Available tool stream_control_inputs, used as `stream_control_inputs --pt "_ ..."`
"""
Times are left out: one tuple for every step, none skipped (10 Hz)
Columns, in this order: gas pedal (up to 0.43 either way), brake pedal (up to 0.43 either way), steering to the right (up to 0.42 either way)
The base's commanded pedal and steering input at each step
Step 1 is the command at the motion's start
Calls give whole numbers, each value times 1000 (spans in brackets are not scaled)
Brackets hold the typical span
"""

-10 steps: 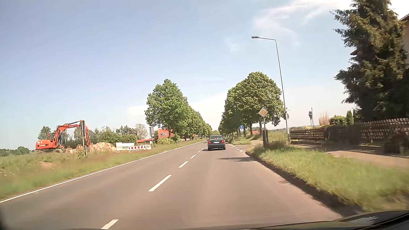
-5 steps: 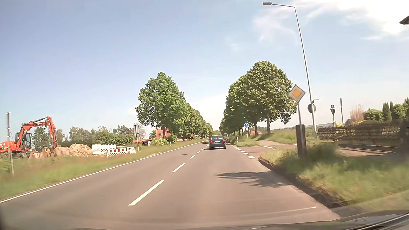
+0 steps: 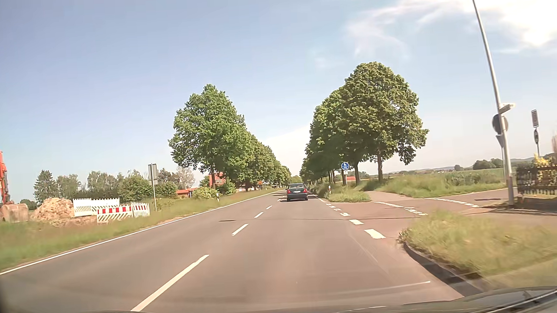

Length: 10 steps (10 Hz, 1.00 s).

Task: Follow the waypoints while adhering to traffic rules and regulations

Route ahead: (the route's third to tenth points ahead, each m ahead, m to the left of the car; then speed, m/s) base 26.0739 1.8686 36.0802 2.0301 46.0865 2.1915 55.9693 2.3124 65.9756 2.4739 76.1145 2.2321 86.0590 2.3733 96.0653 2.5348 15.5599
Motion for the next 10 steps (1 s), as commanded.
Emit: stream_control_inputs --pt "169 0 -2" --pt "157 0 -2" --pt "157 0 -2" --pt "157 0 -2" --pt "157 0 -2" --pt "157 0 -3" --pt "157 0 -2" --pt "157 0 -2" --pt "157 0 -3" --pt "157 0 -2"
